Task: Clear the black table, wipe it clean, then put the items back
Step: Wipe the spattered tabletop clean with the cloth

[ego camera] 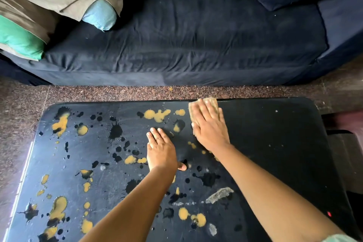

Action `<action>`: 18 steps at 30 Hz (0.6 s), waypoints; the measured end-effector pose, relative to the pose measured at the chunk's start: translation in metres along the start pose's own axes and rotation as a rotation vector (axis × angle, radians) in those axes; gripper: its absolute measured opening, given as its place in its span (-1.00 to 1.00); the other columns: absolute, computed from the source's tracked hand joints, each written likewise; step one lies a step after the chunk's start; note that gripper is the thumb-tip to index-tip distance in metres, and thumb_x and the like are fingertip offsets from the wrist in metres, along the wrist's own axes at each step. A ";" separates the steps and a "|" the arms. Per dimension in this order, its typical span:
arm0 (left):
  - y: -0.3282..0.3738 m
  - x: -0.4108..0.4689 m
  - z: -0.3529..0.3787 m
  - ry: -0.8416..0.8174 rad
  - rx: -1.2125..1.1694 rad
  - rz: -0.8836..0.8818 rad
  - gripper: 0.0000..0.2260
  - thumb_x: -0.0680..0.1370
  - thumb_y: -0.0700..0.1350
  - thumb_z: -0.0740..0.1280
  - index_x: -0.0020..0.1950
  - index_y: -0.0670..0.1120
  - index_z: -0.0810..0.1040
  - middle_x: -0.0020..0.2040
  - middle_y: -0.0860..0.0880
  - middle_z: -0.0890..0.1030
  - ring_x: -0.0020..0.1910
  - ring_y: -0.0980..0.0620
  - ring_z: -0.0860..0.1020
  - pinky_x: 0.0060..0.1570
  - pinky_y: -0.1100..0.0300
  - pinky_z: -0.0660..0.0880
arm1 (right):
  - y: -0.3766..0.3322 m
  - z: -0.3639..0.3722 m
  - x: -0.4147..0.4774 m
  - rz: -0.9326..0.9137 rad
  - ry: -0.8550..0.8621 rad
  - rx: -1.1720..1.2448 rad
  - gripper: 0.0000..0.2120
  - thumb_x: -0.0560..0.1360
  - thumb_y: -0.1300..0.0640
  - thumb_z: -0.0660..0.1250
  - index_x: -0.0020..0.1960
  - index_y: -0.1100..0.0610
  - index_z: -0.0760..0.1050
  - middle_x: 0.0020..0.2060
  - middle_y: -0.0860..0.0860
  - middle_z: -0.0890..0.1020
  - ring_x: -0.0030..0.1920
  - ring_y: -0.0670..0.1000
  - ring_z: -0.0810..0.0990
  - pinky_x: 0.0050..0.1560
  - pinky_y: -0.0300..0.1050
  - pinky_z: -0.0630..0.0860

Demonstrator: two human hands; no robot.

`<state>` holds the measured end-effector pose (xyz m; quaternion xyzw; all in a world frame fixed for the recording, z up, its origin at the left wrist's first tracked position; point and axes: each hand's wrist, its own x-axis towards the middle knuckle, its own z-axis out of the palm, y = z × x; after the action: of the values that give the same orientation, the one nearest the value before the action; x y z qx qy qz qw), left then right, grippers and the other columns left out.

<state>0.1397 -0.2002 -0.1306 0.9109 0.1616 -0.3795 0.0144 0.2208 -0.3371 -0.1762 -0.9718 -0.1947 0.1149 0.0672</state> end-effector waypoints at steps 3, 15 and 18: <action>-0.002 -0.001 0.000 -0.003 -0.003 0.011 0.25 0.29 0.31 0.44 0.45 -0.35 -0.35 0.51 -0.35 -0.23 0.52 -0.28 -0.17 0.51 0.00 -0.01 | 0.040 -0.006 -0.009 -0.239 -0.093 -0.092 -0.41 0.55 -0.10 -0.06 0.55 -0.07 -0.13 0.55 -0.09 -0.06 0.53 -0.02 -0.16 0.49 0.22 -0.01; 0.001 -0.002 -0.003 -0.033 0.018 0.000 0.25 0.29 0.31 0.44 0.44 -0.36 -0.37 0.50 -0.36 -0.23 0.52 -0.29 -0.17 0.50 -0.02 0.00 | 0.018 -0.004 -0.033 -0.202 -0.034 -0.119 -0.41 0.55 -0.13 0.06 0.54 -0.02 0.03 0.53 -0.03 0.11 0.52 0.05 0.05 0.45 0.21 0.14; 0.000 -0.002 -0.002 -0.028 0.014 0.009 0.25 0.29 0.31 0.44 0.45 -0.36 -0.36 0.50 -0.36 -0.23 0.52 -0.28 -0.17 0.50 -0.02 0.00 | 0.057 -0.013 -0.033 -0.083 0.030 -0.234 -0.42 0.48 -0.12 0.19 0.45 0.02 0.22 0.39 0.01 0.35 0.38 0.09 0.30 0.37 0.15 0.27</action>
<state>0.1400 -0.2005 -0.1274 0.9063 0.1547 -0.3932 0.0118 0.2154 -0.4029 -0.1673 -0.9657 -0.2457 0.0741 -0.0392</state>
